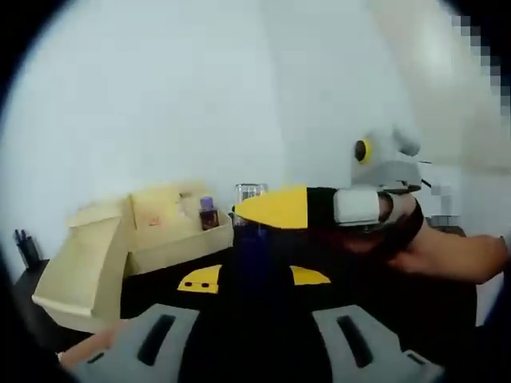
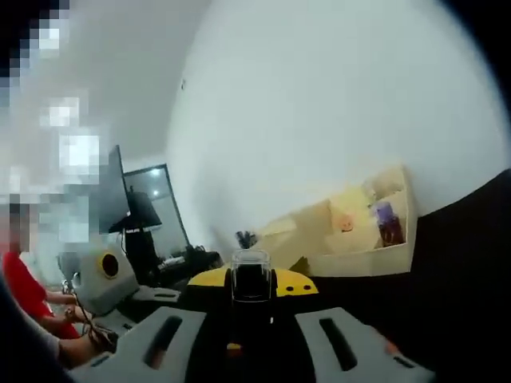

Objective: Open the drawer, pick up the cosmetic bottles from the table one by one, place them into the drawer, release the gripper, close the drawer, and move the gripper away

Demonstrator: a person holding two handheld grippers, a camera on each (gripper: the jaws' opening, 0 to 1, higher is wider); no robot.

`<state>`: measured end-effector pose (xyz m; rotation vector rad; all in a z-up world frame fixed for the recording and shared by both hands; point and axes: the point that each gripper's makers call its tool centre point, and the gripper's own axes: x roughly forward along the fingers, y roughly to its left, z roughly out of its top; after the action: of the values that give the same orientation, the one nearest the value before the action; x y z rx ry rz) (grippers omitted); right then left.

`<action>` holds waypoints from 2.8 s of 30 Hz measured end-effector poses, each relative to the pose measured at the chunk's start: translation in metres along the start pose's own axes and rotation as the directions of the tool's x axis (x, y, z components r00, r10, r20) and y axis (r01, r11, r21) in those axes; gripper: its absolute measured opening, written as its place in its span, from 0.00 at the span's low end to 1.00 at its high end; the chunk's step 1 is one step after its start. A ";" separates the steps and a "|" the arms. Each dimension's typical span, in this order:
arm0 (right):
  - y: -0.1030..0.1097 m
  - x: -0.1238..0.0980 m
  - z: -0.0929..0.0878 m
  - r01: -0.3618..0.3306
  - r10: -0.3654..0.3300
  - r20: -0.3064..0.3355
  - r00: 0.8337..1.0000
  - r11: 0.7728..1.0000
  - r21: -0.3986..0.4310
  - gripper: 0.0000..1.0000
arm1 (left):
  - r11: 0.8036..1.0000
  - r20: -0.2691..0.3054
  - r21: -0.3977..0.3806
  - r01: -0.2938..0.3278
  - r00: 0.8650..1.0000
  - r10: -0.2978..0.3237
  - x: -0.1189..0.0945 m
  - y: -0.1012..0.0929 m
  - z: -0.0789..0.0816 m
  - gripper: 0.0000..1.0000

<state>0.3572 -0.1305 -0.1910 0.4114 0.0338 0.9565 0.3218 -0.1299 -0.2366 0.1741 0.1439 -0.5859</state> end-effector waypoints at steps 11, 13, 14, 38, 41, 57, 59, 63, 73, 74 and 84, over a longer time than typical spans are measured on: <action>0.003 0.001 0.000 -0.017 0.017 -0.011 1.000 1.000 -0.013 0.16 | 1.000 -0.011 -0.003 -0.013 1.000 0.013 0.003 0.005 -0.002 0.26; 0.003 0.002 0.000 -0.021 0.021 -0.011 1.000 1.000 -0.008 0.16 | 1.000 -0.009 -0.001 -0.017 1.000 0.017 0.003 0.006 -0.002 0.26; 0.003 0.002 0.000 -0.024 0.024 -0.011 1.000 1.000 -0.003 0.16 | 1.000 -0.004 -0.004 -0.019 1.000 0.019 0.003 0.006 -0.001 0.26; 0.012 0.002 0.004 -0.075 0.076 0.030 0.997 0.996 -0.037 0.16 | 0.996 0.011 -0.023 -0.084 0.996 0.084 0.000 0.014 0.004 0.15; 0.014 -0.001 0.010 -0.078 0.081 0.060 0.995 0.996 -0.043 0.17 | 0.995 0.009 -0.025 -0.101 0.995 0.101 -0.001 0.018 0.003 0.15; -0.021 -0.015 0.040 -0.066 0.037 0.215 0.976 0.989 0.129 0.24 | 0.977 0.037 -0.101 -0.187 0.981 0.191 -0.032 0.072 0.019 0.15; -0.027 -0.016 0.039 -0.032 0.008 0.212 0.977 0.993 0.110 0.24 | 0.972 0.039 -0.111 -0.205 0.977 0.210 -0.037 0.081 0.022 0.15; -0.031 -0.014 0.030 0.027 -0.011 0.142 0.990 0.994 -0.109 0.24 | 0.964 0.026 -0.106 -0.244 0.968 0.248 -0.045 0.096 0.026 0.15; -0.007 -0.017 0.022 -0.071 0.082 0.036 0.996 0.966 -0.247 0.35 | 0.945 -0.035 -0.076 -0.318 0.948 0.316 -0.057 0.135 0.034 0.15; -0.007 -0.017 0.021 -0.074 0.084 0.031 0.996 0.966 -0.248 0.36 | 0.944 -0.037 -0.078 -0.321 0.947 0.319 -0.058 0.139 0.035 0.15; 0.001 -0.017 0.004 -0.137 0.125 -0.059 0.990 0.949 -0.283 0.59 | 0.914 -0.085 -0.117 -0.389 0.921 0.381 -0.058 0.199 0.045 0.15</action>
<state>0.3474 -0.1452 -0.1900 0.1267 -0.0967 1.0828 0.3895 0.0552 -0.1582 0.0873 0.2013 -0.1753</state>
